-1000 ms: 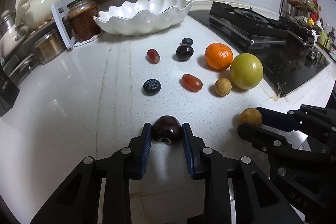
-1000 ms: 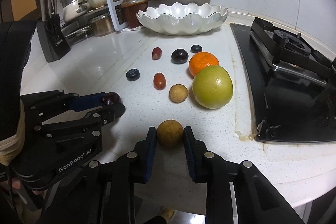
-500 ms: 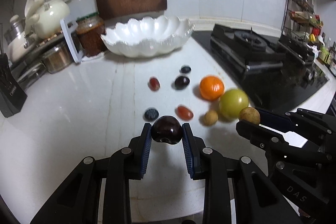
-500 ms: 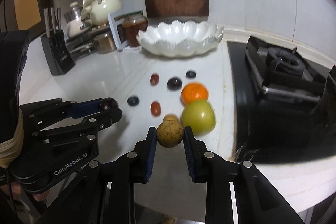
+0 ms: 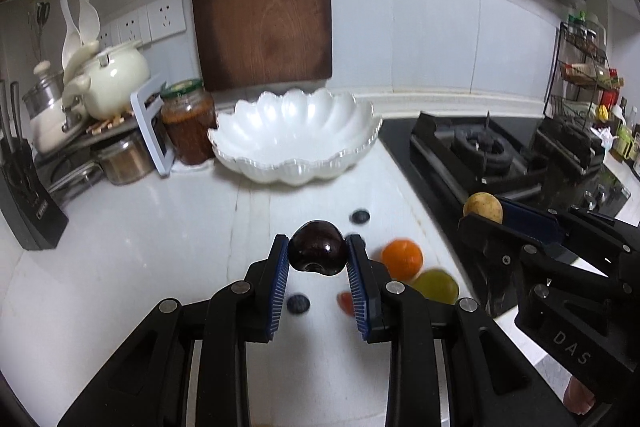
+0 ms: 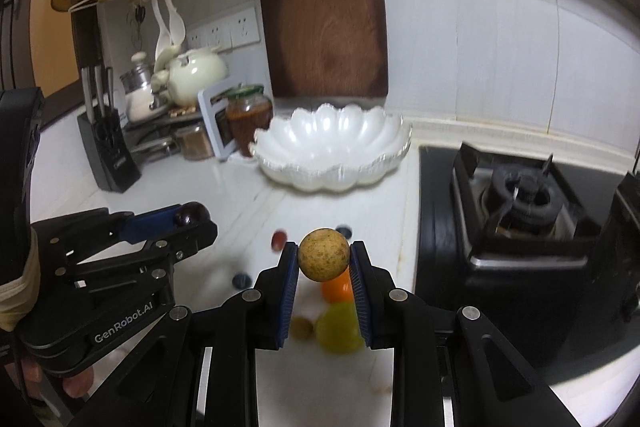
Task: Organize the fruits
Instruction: 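Carry the plum and longan in both tools over the white bowl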
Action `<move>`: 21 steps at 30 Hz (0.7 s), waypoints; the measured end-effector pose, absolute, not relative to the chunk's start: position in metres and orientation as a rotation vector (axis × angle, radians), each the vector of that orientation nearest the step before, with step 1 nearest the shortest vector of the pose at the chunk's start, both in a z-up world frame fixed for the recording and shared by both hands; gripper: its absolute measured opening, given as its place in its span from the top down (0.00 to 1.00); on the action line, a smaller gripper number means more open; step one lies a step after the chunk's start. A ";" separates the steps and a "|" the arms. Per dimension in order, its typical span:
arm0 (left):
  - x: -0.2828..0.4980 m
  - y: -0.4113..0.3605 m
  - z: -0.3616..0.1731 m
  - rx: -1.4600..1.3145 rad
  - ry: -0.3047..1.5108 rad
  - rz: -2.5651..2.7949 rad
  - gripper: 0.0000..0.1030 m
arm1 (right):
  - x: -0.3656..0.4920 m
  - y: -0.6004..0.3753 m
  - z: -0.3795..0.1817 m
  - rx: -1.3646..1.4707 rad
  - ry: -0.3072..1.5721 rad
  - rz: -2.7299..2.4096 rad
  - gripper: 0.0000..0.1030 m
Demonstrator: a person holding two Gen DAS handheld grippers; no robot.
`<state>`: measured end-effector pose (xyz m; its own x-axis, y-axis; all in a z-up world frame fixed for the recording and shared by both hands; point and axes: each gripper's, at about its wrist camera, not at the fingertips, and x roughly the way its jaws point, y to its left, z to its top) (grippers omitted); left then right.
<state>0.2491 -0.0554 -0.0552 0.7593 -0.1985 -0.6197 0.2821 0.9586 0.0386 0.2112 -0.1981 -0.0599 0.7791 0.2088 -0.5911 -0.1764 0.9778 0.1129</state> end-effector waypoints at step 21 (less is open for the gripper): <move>0.333 -0.040 0.004 0.156 0.536 -0.209 0.72 | 0.302 -0.181 -0.005 0.017 0.564 0.153 0.73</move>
<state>0.3329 -0.0398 0.0038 0.8391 -0.1565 -0.5209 0.2379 0.9669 0.0927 0.3019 -0.1813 -0.0047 0.8343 0.1491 -0.5307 -0.1398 0.9885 0.0580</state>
